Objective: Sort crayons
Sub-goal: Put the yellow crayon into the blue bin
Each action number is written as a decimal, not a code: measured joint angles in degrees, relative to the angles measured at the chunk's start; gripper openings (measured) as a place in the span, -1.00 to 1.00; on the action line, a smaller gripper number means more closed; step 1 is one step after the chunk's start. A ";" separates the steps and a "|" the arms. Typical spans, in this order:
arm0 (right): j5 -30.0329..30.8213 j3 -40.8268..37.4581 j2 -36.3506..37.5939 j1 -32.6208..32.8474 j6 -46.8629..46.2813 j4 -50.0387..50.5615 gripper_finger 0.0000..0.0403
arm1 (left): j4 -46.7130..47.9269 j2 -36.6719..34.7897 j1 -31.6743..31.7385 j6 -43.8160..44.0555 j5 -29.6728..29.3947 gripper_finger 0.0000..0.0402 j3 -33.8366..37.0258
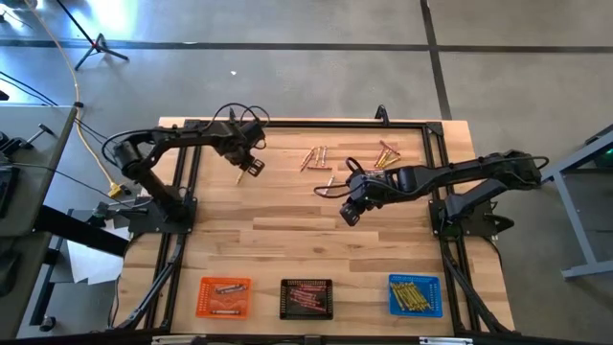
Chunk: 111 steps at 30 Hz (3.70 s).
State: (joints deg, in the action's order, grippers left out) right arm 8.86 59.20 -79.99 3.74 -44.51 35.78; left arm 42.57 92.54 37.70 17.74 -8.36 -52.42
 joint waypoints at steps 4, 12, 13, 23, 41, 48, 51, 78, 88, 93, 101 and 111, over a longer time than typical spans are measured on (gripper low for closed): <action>0.00 0.00 0.00 0.01 0.00 0.01 -0.56 | -0.06 2.31 0.34 -0.71 0.77 -0.50 0.00; -0.02 -0.02 0.00 0.01 -0.02 0.01 -0.56 | 0.02 5.24 0.32 -0.38 2.76 -0.50 -0.12; -0.02 -0.02 0.00 0.01 -0.02 0.01 -0.56 | 0.05 5.44 0.34 -0.37 3.26 -0.50 -0.17; -1.13 -0.02 0.00 0.05 -0.41 0.07 -0.56 | 0.52 6.19 1.76 1.29 6.87 -0.95 -0.22; 8.35 -0.04 0.00 0.01 -4.53 -8.60 -0.56 | -14.58 -15.22 -10.64 11.10 16.36 -1.00 0.09; 12.05 -0.04 -1.69 0.01 1.13 -25.78 -0.41 | -37.92 -18.67 -21.67 20.29 8.59 -1.00 0.00; 12.05 -0.07 -2.66 0.01 3.82 -30.11 -0.29 | -41.93 -18.67 -24.08 21.97 4.80 -1.00 -0.02; 12.31 -0.03 -7.15 -0.17 -3.49 -45.81 -0.03 | -47.94 -18.65 -36.32 28.66 -7.71 -1.00 -0.02; 9.96 -0.02 -8.89 -0.17 -3.19 -49.48 -0.13 | -48.13 -16.81 -36.23 28.63 -7.78 -1.00 -0.08; 8.83 -0.04 -9.81 -0.17 -3.59 -49.52 -0.32 | -49.77 -14.22 -36.23 28.63 -5.53 -1.00 -0.09; 8.38 -0.09 -9.79 -0.23 -4.63 -48.17 -0.74 | -50.49 -13.74 -36.23 27.31 -5.51 -1.00 -0.13; 4.55 -0.05 -8.65 -0.78 -4.97 -42.30 -0.95 | -50.54 -13.82 -35.99 22.57 -1.56 -0.91 -0.04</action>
State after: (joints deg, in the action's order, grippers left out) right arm 13.41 59.15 -88.63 2.96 -49.48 -6.51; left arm -7.97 78.72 1.71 40.31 -9.91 -52.47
